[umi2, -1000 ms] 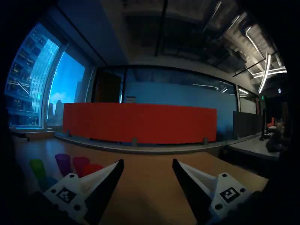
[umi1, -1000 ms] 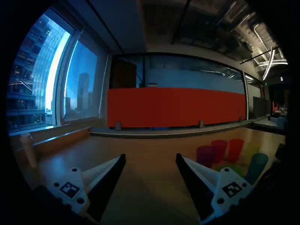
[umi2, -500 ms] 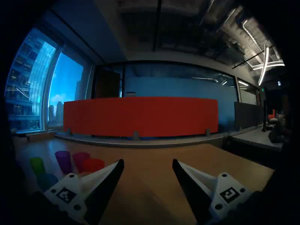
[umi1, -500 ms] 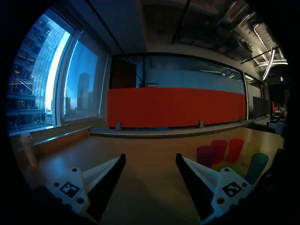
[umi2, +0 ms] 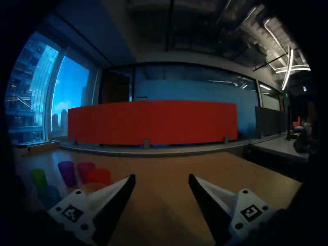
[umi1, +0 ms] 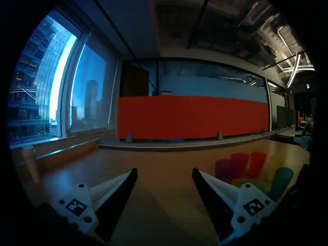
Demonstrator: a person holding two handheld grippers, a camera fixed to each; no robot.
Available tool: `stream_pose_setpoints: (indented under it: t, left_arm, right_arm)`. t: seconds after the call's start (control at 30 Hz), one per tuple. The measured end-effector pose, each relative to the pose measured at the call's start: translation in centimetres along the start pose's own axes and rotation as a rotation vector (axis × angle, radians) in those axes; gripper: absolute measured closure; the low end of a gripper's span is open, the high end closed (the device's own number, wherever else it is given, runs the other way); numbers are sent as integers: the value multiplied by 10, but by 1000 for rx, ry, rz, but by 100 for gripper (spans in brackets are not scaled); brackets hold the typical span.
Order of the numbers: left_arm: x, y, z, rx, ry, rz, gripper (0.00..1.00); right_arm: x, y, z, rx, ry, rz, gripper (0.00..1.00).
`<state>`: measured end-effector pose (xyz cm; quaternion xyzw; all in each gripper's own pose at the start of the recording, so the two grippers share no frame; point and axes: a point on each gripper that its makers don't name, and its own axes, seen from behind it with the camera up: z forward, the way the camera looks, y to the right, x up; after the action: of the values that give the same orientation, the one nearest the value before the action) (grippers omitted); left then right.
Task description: Pour water
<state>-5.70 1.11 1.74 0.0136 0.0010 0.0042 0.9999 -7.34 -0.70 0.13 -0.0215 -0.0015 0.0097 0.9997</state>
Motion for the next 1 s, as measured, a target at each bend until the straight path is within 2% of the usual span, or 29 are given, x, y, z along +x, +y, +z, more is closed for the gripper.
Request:
stream_pose_setpoints:
  t: [1.0]
  left_arm:
    - [0, 0, -1, 0, 0, 0, 1]
  right_arm:
    - [-1, -8, -5, 11, 7, -15, 0]
